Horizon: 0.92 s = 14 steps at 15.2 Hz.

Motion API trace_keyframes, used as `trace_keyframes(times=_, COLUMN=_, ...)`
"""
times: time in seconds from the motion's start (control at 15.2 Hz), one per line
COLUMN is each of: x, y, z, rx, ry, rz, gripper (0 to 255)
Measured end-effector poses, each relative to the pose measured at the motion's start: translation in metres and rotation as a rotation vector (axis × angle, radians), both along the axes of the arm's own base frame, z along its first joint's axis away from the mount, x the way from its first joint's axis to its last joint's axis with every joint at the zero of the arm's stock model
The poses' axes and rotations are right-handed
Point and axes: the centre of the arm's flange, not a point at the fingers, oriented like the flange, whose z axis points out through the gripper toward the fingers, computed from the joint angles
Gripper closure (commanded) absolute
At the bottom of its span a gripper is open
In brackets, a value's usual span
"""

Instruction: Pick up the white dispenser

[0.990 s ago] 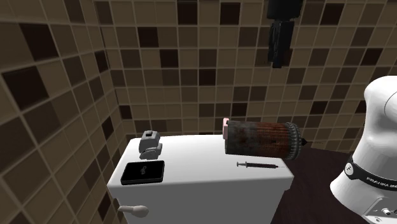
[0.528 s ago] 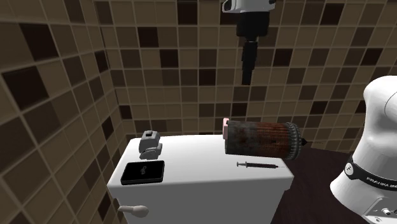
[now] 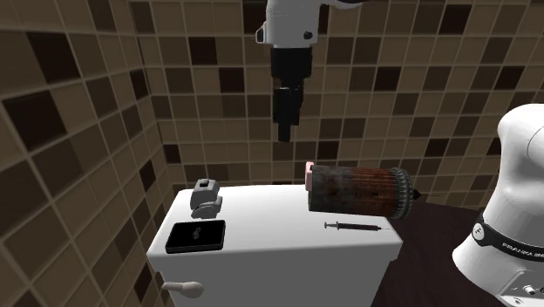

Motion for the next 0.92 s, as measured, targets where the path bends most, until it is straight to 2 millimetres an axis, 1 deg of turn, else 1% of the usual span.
trace_keyframes(times=0.53, x=0.085, y=0.042, z=-0.045, rx=-0.006, ry=-0.005, rz=-0.036, gripper=0)
trace_keyframes(times=0.79, x=0.131, y=0.055, z=-0.064, rx=-0.009, ry=-0.007, rz=-0.054, gripper=0)
trace_keyframes(times=0.92, x=0.151, y=0.063, z=-0.080, rx=-0.011, ry=-0.007, rz=-0.063, gripper=0)
